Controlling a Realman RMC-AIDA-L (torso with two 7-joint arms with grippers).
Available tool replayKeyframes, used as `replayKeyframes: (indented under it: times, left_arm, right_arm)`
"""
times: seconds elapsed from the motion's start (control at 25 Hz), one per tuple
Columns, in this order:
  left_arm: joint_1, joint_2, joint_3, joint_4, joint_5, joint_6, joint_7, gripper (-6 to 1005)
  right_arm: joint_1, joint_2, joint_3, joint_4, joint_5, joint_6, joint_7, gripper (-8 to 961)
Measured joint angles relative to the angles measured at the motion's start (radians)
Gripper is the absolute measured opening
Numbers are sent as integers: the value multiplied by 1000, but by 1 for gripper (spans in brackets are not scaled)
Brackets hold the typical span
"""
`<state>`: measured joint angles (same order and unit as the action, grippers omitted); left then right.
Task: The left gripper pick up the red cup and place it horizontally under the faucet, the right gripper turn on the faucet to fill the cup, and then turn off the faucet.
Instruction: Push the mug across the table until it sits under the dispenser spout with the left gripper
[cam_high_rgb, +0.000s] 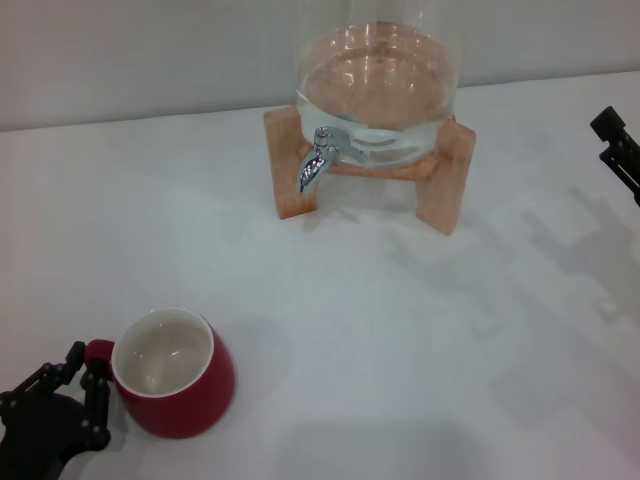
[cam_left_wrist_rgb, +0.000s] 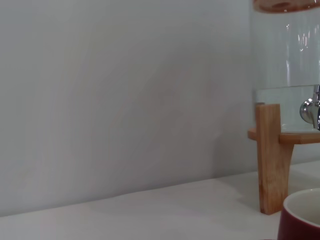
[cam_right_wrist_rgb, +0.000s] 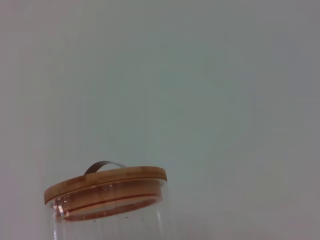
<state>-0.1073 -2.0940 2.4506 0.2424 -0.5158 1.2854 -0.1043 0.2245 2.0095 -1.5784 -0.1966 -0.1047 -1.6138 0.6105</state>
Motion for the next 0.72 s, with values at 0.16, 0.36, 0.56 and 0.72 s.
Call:
replayKeyframes:
  times: [0.16,0.36,0.56,0.72]
  left_arm:
    - [0,0,8,0,-1,1,0,172]
    - [0,0,12,0,1,1,0,140]
    - [-1,0,16,5,1,2,4,126]
    - [-5,1,23,10,1,3,5,126]
  right_arm:
    - [0,0,0,0,0,-1,0,857]
    - [-1,0,0,0,0,-2,0,856]
    - [-1,0,0,0,0,-2,-1,856]
    - [-1,0,0,0,1,-2,-1,856]
